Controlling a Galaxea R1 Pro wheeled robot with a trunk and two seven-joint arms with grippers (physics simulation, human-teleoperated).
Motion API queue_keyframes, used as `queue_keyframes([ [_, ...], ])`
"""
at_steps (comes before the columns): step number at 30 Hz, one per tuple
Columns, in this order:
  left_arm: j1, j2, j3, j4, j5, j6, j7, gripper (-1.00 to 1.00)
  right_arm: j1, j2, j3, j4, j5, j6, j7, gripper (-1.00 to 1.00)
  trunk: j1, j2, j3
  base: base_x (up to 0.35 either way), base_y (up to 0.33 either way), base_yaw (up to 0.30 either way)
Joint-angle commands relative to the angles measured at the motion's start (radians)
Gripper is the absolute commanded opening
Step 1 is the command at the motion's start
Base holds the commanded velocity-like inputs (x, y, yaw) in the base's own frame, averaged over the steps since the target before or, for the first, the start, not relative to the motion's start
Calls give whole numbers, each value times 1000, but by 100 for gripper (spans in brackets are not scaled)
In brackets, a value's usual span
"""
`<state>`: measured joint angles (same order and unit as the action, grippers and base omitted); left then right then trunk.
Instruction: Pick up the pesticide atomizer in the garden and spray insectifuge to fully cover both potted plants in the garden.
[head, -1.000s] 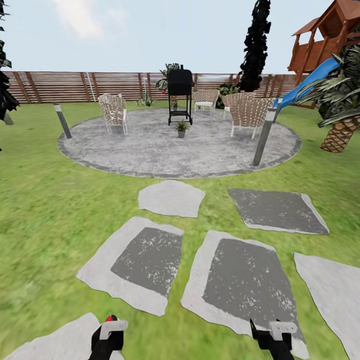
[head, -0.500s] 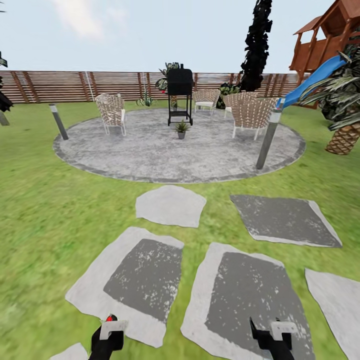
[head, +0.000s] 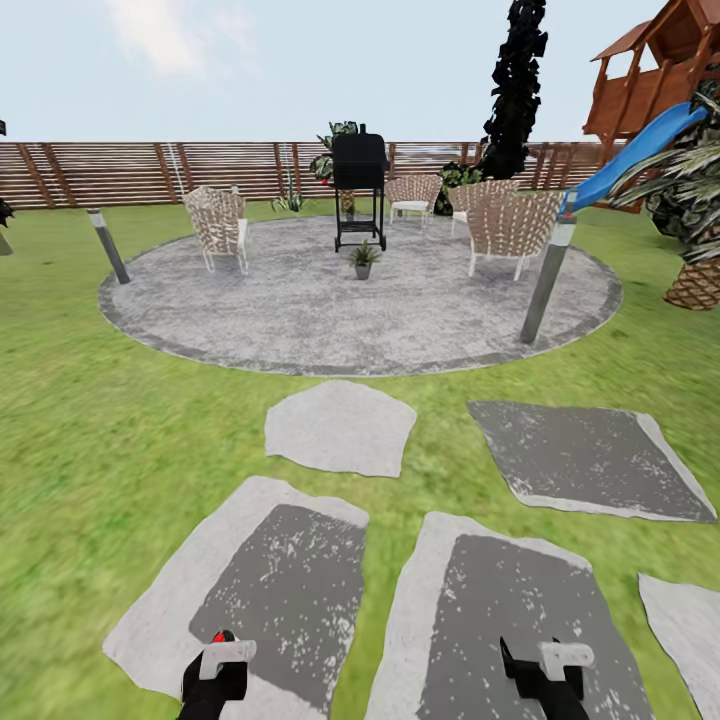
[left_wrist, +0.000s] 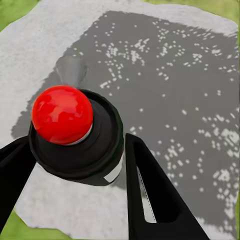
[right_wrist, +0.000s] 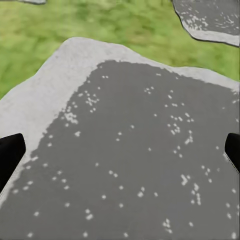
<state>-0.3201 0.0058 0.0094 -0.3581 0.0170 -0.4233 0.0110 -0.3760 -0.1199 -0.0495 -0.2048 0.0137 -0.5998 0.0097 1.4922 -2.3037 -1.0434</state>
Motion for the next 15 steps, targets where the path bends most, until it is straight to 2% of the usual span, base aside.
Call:
queue_keyframes([
  [1,-1,0,0,1,1,-3,2,-100,-1,0,-4,1,2,-3,1,100,0,0,-1,335,0,0],
  [15,-1,0,0,1,1,-4,2,-100,0,0,-4,1,2,-3,1,100,0,0,-1,335,0,0],
])
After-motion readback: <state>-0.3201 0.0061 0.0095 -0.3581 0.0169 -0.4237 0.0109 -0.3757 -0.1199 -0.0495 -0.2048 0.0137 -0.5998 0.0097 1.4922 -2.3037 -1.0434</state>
